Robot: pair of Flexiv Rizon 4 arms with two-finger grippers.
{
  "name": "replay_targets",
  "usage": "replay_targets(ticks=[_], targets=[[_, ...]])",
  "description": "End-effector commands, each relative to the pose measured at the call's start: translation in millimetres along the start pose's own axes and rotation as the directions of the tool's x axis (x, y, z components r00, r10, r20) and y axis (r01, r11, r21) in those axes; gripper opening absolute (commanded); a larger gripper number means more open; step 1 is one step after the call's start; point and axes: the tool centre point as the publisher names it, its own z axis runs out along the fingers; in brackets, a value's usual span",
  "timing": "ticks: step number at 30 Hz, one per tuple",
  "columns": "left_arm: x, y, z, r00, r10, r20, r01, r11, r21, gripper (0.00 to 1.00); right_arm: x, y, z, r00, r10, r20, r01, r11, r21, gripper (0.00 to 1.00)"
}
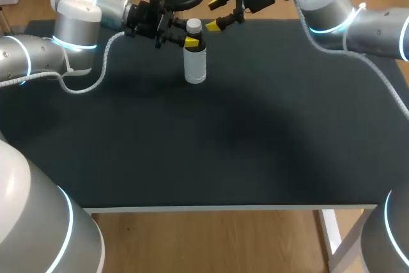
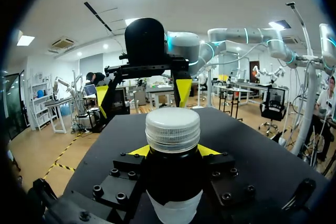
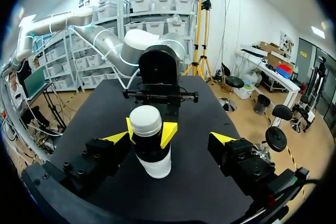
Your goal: Unscrew the bottle cap
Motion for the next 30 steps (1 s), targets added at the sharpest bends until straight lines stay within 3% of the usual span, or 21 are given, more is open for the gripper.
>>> replay_targets(ticks=[1,16,30], targets=[[-1.5,0.1,-1,1.0,-0.001,-0.006,0.001,1.0,0.0,0.0,-2,4,6,1.0,-0.001,-0.007,0.001,1.0,0.002,1.0],[-1.5,0.1,-1,1.0,-0.001,-0.006,0.001,1.0,0.0,0.0,4,17,17,1.0,-0.017,-0.006,0.017,1.0,-0.006,1.0],[-1.5,0.1,-1,1.0,-0.001,-0.006,0.001,1.0,0.0,0.0,15,15,24,0.999,-0.014,-0.047,0.014,1.0,0.003,1.0]])
